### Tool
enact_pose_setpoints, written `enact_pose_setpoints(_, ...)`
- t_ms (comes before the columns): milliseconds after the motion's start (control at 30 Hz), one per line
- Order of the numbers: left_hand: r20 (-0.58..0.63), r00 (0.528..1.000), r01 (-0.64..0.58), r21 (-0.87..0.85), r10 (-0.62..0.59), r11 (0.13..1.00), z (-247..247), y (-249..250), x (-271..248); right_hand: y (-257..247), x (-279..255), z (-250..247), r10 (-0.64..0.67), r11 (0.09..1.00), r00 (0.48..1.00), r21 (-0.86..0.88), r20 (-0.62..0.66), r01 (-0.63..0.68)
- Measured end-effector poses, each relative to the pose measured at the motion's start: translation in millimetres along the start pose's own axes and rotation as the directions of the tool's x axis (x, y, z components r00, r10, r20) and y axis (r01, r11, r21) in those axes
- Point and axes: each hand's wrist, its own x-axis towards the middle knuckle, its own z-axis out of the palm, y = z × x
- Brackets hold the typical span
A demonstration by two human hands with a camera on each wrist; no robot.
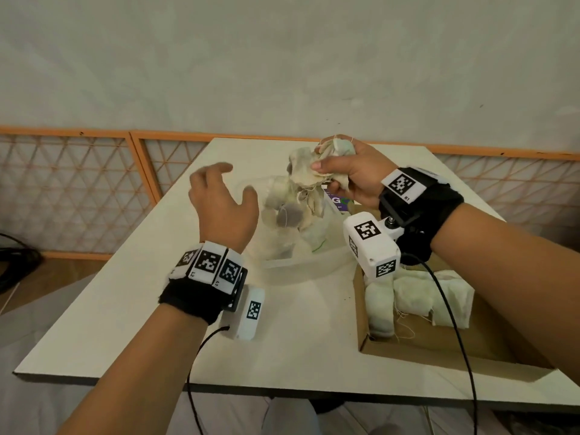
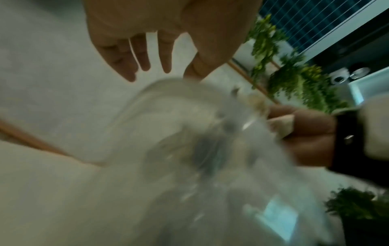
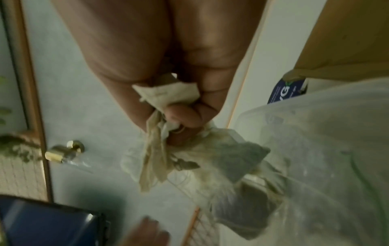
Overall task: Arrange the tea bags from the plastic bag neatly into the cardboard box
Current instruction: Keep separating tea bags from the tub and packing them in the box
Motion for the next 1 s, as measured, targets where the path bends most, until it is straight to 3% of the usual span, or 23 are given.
enact_pose_setpoints(67,0.013,1.000,0.014,-0.160,-0.012,0.987,-1,20,-2,2,3,1,0.007,0.998,1.000,-0.057,-0.014,-0.008)
enact_pose_setpoints(133,0.191,0.971,0.187,-0.256,-0.140,0.948,0,36,-2,4,4,3,0.007,0.991,1.000,-0.130,-0.005,-0.008)
enact_pose_setpoints(200,0.414,0.861,0.443,-0.328,-0.295,0.834,3,43,-1,3,5,8,-0.014,0.957,1.000,-0.291,0.027,0.022)
enact_pose_setpoints(233,0.479,0.808,0.536,-0.352,-0.344,0.768,4,45,0,1,6,9,-0.034,0.931,0.998,-0.362,0.044,0.048)
enact_pose_setpoints(267,0.495,0.785,0.577,-0.363,-0.373,0.732,3,45,1,-2,6,11,-0.056,0.910,0.997,-0.409,0.059,0.075)
enact_pose_setpoints(400,0.427,0.797,0.581,-0.348,-0.427,0.736,0,36,8,-17,12,18,-0.106,0.796,0.990,-0.589,0.090,0.139)
enact_pose_setpoints(467,0.440,0.781,0.606,-0.360,-0.444,0.709,1,35,9,-22,13,21,-0.095,0.742,0.990,-0.655,0.105,0.141)
enact_pose_setpoints(567,0.456,0.793,0.590,-0.408,-0.404,0.697,2,43,9,-23,14,25,-0.051,0.786,0.993,-0.609,0.102,0.103)
enact_pose_setpoints(633,0.490,0.802,0.563,-0.428,-0.342,0.707,5,50,10,-20,14,30,-0.023,0.769,0.994,-0.634,0.103,0.083)
enact_pose_setpoints(767,0.669,0.694,0.628,-0.382,-0.266,0.678,17,59,14,-14,13,44,0.085,0.618,0.973,-0.778,0.213,0.116)
enact_pose_setpoints(800,0.682,0.680,0.637,-0.370,-0.268,0.676,20,59,16,-13,12,45,0.113,0.646,0.965,-0.755,0.237,0.110)
enact_pose_setpoints(900,0.681,0.676,0.665,-0.400,-0.281,0.631,27,50,22,-12,9,39,0.189,0.913,0.950,-0.400,0.247,-0.078)
enact_pose_setpoints(1000,0.676,0.673,0.712,-0.484,-0.299,0.508,28,36,27,-15,4,25,0.171,0.964,0.971,-0.231,0.165,-0.131)
